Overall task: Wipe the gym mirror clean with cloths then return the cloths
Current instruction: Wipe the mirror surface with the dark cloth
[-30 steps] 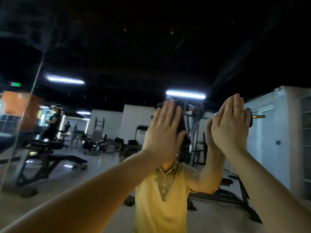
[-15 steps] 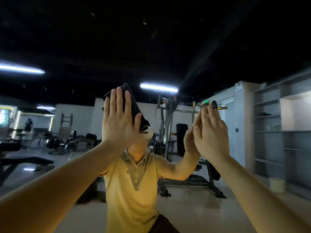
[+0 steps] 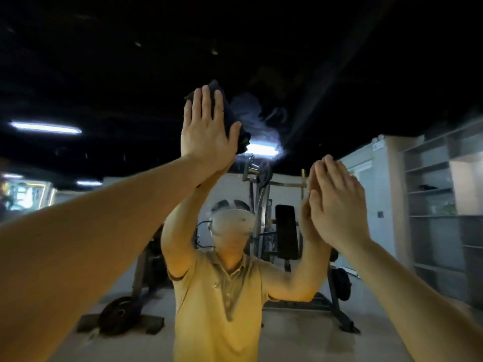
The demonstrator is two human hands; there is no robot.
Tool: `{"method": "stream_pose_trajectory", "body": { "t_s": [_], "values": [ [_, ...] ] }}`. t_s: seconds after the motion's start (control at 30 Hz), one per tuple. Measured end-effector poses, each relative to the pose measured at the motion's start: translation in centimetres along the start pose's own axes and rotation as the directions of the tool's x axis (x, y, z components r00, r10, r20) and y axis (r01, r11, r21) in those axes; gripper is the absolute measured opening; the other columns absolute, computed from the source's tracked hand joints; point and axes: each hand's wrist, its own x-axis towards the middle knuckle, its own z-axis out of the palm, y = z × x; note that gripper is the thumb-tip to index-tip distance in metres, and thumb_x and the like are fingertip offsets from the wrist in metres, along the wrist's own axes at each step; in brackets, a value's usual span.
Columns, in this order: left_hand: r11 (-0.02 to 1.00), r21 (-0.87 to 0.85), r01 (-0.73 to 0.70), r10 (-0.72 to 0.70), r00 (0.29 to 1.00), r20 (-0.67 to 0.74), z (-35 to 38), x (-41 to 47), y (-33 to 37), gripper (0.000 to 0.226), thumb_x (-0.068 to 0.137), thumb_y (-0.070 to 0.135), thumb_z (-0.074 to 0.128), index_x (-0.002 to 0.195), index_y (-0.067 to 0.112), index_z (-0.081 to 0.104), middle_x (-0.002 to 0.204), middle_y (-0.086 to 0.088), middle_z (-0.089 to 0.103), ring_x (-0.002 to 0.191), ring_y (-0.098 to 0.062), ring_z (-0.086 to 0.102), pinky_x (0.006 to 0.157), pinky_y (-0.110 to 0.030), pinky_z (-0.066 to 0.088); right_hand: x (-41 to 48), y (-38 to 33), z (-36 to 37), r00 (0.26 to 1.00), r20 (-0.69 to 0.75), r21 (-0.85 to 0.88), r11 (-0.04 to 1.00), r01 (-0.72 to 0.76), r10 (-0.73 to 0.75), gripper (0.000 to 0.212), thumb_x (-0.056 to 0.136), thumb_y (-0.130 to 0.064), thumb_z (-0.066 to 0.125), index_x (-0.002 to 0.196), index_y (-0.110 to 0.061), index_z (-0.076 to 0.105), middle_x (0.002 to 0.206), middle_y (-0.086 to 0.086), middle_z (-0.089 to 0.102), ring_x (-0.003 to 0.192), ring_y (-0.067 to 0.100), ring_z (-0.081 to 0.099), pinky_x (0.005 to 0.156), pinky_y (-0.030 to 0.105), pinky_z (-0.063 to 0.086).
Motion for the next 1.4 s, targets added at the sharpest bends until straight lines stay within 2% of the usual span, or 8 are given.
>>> {"method": "stream_pose_trajectory", "body": {
  "t_s": [0.2, 0.33, 0.6, 0.77, 0.9, 1.07, 1.23, 1.4],
  "values": [
    [0.921, -0.020, -0.388, 0.389, 0.921, 0.034, 2.6, -2.3, 15.5, 0.068, 0.110, 0.044, 0.014, 0.168, 0.009, 0.008, 0.175, -0.016, 0.002, 0.163, -0.029, -0.002, 0.131, -0.044, -0.004, -0.2, 4.1, 2.1, 0.977, -0.205, 0.201, 0.974, 0.102, -0.059, 0.056, 0.104, -0.028, 0.030, 0.155, -0.013, 0.044, 0.164, 0.002, 0.040, 0.155, 0.016, 0.029, 0.123, 0.049, 0.029],
    [0.850, 0.020, -0.527, 0.525, 0.849, 0.053, 3.1, -2.6, 13.2, 0.065, 0.112, 0.046, 0.014, 0.167, 0.012, 0.011, 0.175, -0.013, 0.006, 0.163, -0.024, 0.000, 0.133, -0.043, 0.000, -1.5, 5.7, 3.2, 0.961, -0.232, 0.203, 0.959, 0.197, -0.149, 0.056, 0.105, -0.024, 0.032, 0.160, -0.010, 0.037, 0.170, 0.004, 0.029, 0.160, 0.014, 0.017, 0.130, 0.043, 0.015],
    [0.995, 0.082, 0.063, -0.068, 0.996, 0.057, 0.5, -12.2, -5.6, 0.080, 0.107, 0.064, 0.009, 0.168, 0.013, 0.001, 0.176, -0.011, -0.001, 0.163, -0.026, -0.002, 0.132, -0.049, 0.006, -2.0, 1.3, 2.8, 0.989, -0.140, 0.147, 0.989, -0.033, 0.054, 0.068, 0.100, -0.029, 0.023, 0.163, -0.004, 0.022, 0.172, 0.014, 0.017, 0.161, 0.025, 0.011, 0.129, 0.053, 0.018],
    [0.979, 0.009, 0.205, -0.205, 0.978, 0.032, 1.0, -14.0, -0.6, 0.080, 0.106, 0.058, 0.011, 0.167, 0.007, -0.001, 0.175, -0.016, -0.006, 0.162, -0.032, -0.007, 0.131, -0.055, 0.006, -2.1, 1.4, 2.8, 0.988, -0.146, 0.179, 0.983, -0.028, 0.054, 0.068, 0.100, -0.029, 0.020, 0.163, -0.005, 0.024, 0.172, 0.014, 0.018, 0.161, 0.026, 0.011, 0.129, 0.054, 0.016],
    [0.991, -0.035, -0.127, 0.129, 0.989, 0.067, 4.0, -15.0, 10.2, 0.076, 0.108, 0.055, 0.020, 0.167, 0.012, -0.002, 0.175, -0.012, -0.009, 0.162, -0.028, -0.011, 0.131, -0.050, 0.000, -1.9, 1.9, 2.2, 0.993, -0.112, 0.212, 0.977, 0.000, 0.025, 0.067, 0.101, -0.030, 0.020, 0.163, -0.006, 0.025, 0.173, 0.011, 0.018, 0.161, 0.024, 0.011, 0.130, 0.052, 0.015],
    [0.827, 0.020, -0.562, 0.551, 0.816, 0.176, 3.5, -16.3, 8.9, 0.074, 0.111, 0.056, 0.024, 0.168, 0.015, 0.003, 0.176, -0.012, -0.002, 0.162, -0.025, -0.009, 0.132, -0.045, -0.001, -3.6, 1.7, 0.0, 0.997, -0.073, 0.279, 0.959, 0.055, -0.036, 0.063, 0.102, -0.028, 0.027, 0.160, -0.005, 0.035, 0.171, 0.012, 0.023, 0.160, 0.027, 0.017, 0.129, 0.053, 0.017],
    [0.994, 0.090, -0.058, 0.046, 0.990, 0.136, 1.5, -18.9, -4.2, 0.078, 0.108, 0.060, 0.017, 0.168, 0.012, 0.003, 0.176, -0.013, -0.002, 0.163, -0.029, -0.004, 0.131, -0.055, 0.011, -8.3, -0.7, -0.1, 0.985, -0.097, 0.232, 0.959, 0.165, -0.146, 0.064, 0.101, -0.031, 0.025, 0.156, -0.001, 0.041, 0.169, 0.016, 0.026, 0.158, 0.031, 0.022, 0.127, 0.058, 0.019],
    [0.914, 0.037, 0.405, -0.406, 0.911, 0.072, 0.8, -20.9, -6.6, 0.081, 0.106, 0.056, 0.013, 0.167, 0.005, 0.003, 0.175, -0.018, -0.001, 0.162, -0.033, -0.001, 0.130, -0.055, 0.010, -11.7, -1.0, 1.6, 0.995, 0.016, 0.175, 0.980, 0.097, -0.101, 0.067, 0.105, -0.037, 0.023, 0.161, 0.000, 0.029, 0.171, 0.020, 0.018, 0.160, 0.034, 0.012, 0.128, 0.059, 0.013]
  ]
}}
